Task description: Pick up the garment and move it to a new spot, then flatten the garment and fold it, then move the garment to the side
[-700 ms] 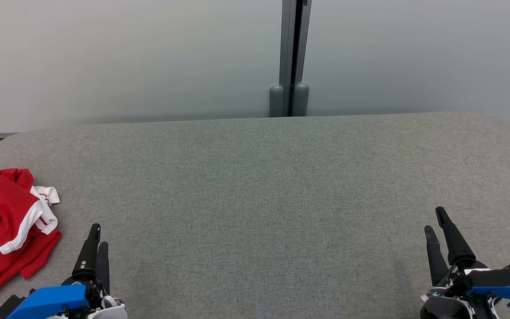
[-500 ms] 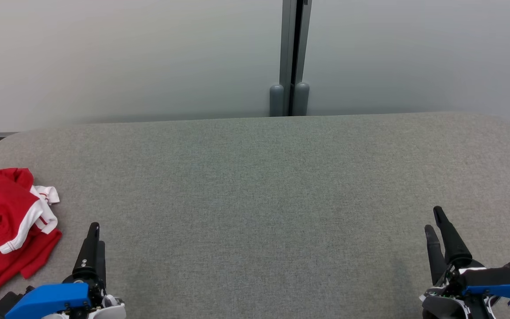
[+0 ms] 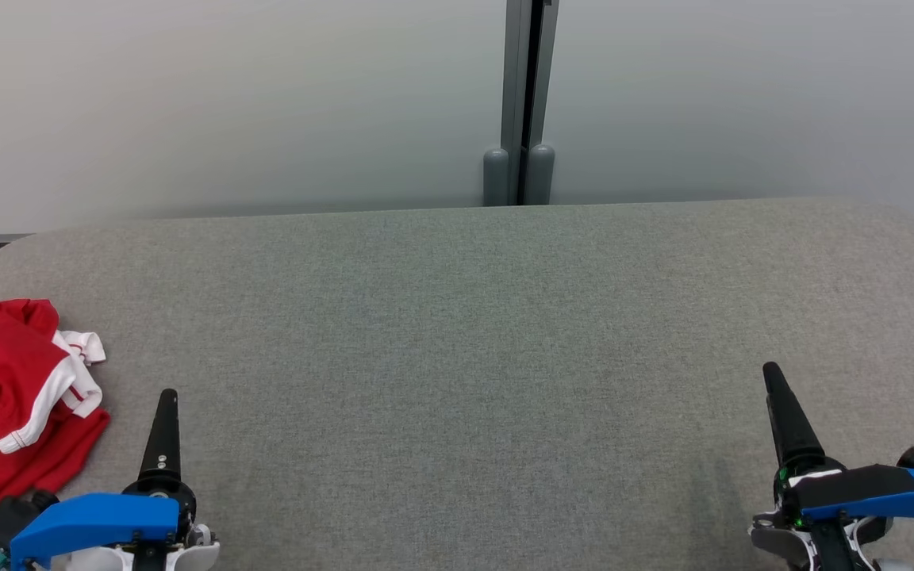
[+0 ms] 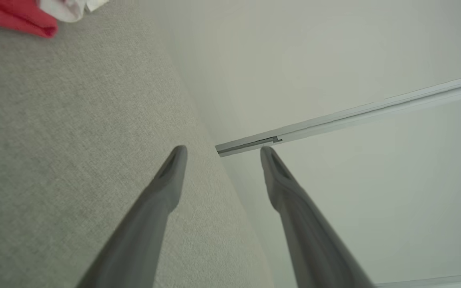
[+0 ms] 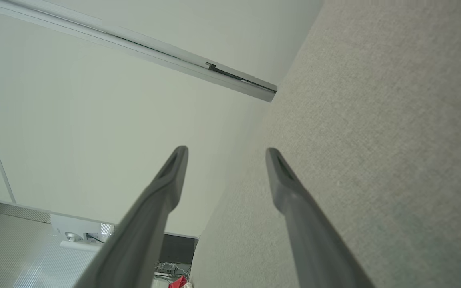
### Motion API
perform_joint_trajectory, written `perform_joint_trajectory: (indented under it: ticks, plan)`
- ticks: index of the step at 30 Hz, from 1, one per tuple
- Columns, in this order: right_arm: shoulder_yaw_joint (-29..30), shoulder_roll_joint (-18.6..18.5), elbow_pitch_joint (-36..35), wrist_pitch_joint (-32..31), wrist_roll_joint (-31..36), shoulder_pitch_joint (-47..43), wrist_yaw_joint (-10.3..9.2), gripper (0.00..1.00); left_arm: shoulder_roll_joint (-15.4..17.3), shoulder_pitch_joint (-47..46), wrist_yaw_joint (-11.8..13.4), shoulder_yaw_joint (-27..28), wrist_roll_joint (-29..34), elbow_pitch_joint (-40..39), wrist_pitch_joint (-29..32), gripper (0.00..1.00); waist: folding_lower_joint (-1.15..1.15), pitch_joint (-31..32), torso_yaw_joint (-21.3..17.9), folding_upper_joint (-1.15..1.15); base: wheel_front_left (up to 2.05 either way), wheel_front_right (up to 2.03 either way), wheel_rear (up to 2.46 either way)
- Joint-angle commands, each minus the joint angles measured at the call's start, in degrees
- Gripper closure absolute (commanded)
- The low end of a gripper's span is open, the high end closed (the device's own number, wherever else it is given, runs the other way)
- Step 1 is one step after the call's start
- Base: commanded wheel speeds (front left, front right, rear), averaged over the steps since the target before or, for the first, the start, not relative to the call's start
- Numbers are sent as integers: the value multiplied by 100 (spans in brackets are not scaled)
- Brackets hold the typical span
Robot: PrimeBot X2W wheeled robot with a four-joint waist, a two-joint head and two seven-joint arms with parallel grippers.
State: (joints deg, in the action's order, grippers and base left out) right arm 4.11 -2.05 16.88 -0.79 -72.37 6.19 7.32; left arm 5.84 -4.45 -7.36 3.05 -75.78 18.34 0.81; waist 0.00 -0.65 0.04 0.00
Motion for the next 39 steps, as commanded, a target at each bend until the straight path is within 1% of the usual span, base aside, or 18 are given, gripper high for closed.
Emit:
perform_joint_trajectory:
  ticks: [1, 18, 30, 39]
  plan:
    - [-18, -38, -60, 74, 330, 212, 10, 0, 111, -178, -5, -25, 263, -34, -76, 0, 0, -4, -3, 0, 0, 0, 0]
    - [18, -55, 120, 442, 2421, 255, 13, 0, 334, -165, -9, -406, 2028, 151, -444, 0, 0, -31, -36, 0, 0, 0, 0]
    - [-67, -65, 43, 670, 3439, 288, 15, 0, 417, -169, -10, -463, 3079, 71, -668, 0, 0, -57, -42, 0, 0, 0, 0]
    - [-83, -72, -23, 819, 4101, 214, 15, 0, 419, -104, -12, -439, 3711, 90, -820, 0, 0, -60, -41, 0, 0, 0, 0]
